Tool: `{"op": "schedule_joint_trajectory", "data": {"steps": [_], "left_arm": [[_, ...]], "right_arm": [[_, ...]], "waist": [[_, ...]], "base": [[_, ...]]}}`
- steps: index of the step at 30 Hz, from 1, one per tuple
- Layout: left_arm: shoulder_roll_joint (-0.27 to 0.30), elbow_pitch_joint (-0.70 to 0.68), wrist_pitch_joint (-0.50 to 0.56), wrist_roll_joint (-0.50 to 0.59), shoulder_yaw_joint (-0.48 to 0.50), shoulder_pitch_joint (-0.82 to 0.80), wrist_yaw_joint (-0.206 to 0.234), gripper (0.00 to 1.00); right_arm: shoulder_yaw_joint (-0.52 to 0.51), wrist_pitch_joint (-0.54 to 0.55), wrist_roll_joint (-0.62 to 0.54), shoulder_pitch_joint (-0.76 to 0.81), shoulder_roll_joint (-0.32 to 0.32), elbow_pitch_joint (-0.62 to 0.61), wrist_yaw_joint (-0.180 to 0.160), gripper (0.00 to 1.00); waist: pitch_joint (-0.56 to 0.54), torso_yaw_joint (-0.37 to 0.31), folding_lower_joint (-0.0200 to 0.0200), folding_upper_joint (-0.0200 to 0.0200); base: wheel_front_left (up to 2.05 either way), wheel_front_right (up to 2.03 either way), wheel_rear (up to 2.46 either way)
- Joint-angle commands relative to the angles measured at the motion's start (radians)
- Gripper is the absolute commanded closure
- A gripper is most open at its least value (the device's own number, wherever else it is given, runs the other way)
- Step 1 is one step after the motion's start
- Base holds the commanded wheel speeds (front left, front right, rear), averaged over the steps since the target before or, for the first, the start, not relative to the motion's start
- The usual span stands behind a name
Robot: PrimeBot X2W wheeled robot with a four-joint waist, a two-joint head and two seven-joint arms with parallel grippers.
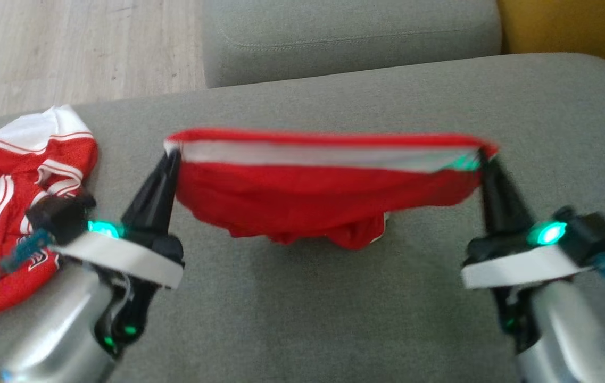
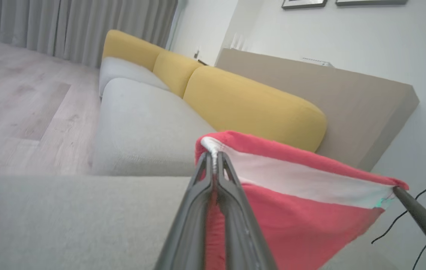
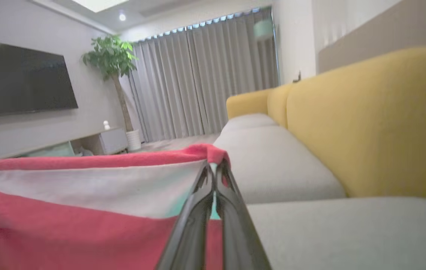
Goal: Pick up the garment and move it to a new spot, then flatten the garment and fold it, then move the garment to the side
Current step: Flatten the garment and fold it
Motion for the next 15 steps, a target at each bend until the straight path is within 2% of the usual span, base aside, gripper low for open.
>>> {"op": "schedule_joint_trajectory", "data": {"steps": [1,5,9,10,11,15], "left_arm": [[0.046,-0.054,0.006,0.015,0.06,-0.097,0.01,1.0],[0.073,-0.142,0.066,0.049,0.067,-0.219,0.014,1.0],[0.06,-0.127,0.151,0.129,0.032,-0.399,0.021,1.0],[0.028,-0.079,0.174,0.172,0.012,-0.493,0.022,1.0],[0.008,-0.048,0.18,0.194,0.001,-0.539,0.02,1.0],[-0.086,0.086,0.171,0.282,-0.039,-0.744,0.001,1.0]], "right_arm": [[0.002,-0.006,0.001,-0.046,-0.016,-0.062,-0.001,1.0],[-0.025,-0.006,0.018,-0.165,-0.083,-0.122,-0.001,1.0],[-0.024,-0.006,0.059,-0.353,-0.178,-0.042,-0.001,1.0],[-0.011,-0.006,0.076,-0.451,-0.223,0.031,-0.001,1.0],[-0.006,-0.006,0.087,-0.501,-0.241,0.066,-0.001,1.0],[-0.022,-0.006,0.101,-0.684,-0.302,0.141,-0.001,1.0]], "waist": [[-0.003,-0.007,0.0001,0.0],[0.018,-0.014,0.0001,0.0],[0.06,-0.01,0.0001,0.0],[0.088,-0.008,0.0001,0.0],[0.104,-0.008,0.0001,0.0],[0.185,-0.001,0.0001,0.0]], "base": [[0.0,0.0,0.0],[0.0,0.0,0.0],[0.0,0.0,0.0],[0.0,0.0,0.0],[0.0,0.0,0.0],[0.0,0.0,0.0]]}}
